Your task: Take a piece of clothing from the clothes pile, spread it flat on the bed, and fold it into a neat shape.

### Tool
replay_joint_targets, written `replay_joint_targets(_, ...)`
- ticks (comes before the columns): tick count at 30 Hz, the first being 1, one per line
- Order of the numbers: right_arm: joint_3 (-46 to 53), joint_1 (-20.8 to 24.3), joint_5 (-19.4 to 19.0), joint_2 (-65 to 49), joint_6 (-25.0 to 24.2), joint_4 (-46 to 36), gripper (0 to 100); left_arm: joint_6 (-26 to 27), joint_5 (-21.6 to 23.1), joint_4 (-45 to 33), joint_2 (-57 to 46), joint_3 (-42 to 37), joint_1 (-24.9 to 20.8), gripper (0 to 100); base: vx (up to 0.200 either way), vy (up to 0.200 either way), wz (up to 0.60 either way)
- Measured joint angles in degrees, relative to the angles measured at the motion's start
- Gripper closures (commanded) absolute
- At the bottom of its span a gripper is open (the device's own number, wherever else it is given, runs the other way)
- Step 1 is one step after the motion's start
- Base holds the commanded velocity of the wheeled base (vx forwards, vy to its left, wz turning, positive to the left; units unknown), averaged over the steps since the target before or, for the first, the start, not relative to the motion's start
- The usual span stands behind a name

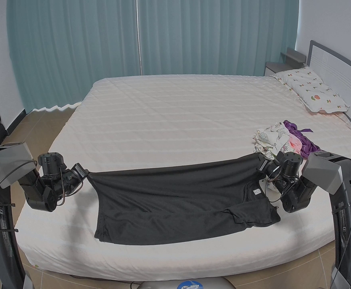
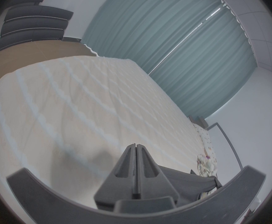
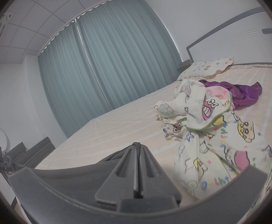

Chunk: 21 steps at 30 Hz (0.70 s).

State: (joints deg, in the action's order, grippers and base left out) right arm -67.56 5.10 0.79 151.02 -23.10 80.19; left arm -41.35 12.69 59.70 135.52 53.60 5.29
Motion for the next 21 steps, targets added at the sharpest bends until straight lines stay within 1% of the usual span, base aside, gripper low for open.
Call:
replay_joint_targets(5, -6.42, -0.02, 2.22, 2.12, 0.00, -1.91, 100, -1.65, -4.43, -7.69, 0.91, 7.53, -0.89, 100, 0.000, 0.000, 0.00)
replay_joint_targets(9, -10.00, 0.16, 4.64, 4.25, -0.02, -2.43, 100, -2.11, -8.68, -10.70, 2.35, 11.61, -1.99, 100, 0.000, 0.000, 0.00)
replay_joint_targets(10, -10.75, 0.17, 5.22, 4.80, -0.05, -2.33, 100, -2.17, -9.14, -11.17, 2.77, 12.26, -2.35, 100, 0.000, 0.000, 0.00)
replay_joint_targets(14, -11.15, 0.17, 5.61, 6.03, -0.07, -0.84, 100, -2.19, -9.57, -11.20, 3.75, 13.15, -2.93, 100, 0.000, 0.000, 0.00)
replay_joint_targets(18, -8.05, 0.16, 5.08, 6.23, 0.04, 3.05, 100, -2.52, -9.63, -10.65, 3.97, 11.73, -3.01, 100, 0.000, 0.000, 0.00)
replay_joint_targets(21, -5.16, 0.07, 4.45, 6.07, 0.17, 5.38, 100, -3.78, -9.63, -9.03, 3.62, 9.52, -2.73, 100, 0.000, 0.000, 0.00)
